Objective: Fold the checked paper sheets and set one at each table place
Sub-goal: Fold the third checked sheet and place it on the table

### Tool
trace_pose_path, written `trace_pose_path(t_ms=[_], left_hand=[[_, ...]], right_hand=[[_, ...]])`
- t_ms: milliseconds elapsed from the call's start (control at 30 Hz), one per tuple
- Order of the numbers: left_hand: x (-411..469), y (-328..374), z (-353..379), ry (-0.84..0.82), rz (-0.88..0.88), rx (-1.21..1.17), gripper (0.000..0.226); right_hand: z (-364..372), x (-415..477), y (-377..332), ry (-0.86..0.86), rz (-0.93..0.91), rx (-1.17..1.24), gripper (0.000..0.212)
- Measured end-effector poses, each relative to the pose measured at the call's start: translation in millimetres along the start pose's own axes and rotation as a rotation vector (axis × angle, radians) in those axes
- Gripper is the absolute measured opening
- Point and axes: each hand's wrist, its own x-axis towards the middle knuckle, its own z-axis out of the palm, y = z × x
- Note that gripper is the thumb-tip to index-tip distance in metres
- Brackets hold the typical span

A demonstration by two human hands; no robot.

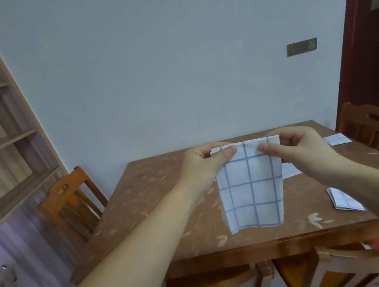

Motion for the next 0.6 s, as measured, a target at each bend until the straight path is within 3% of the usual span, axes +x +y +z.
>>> trace_pose_path(t_ms=[467, 600], left_hand=[[3.4, 9.3, -13.0, -0.014, 0.018, 0.216, 0.012], [8.9, 17.0, -18.2, -0.17, 0.06, 0.469, 0.016]], right_hand=[[-6.2, 2.9, -3.5, -0.199, 0.031, -0.016, 0.029], [-8.8, 3.0, -3.4, -0.252, 0.025, -0.062, 0.033]])
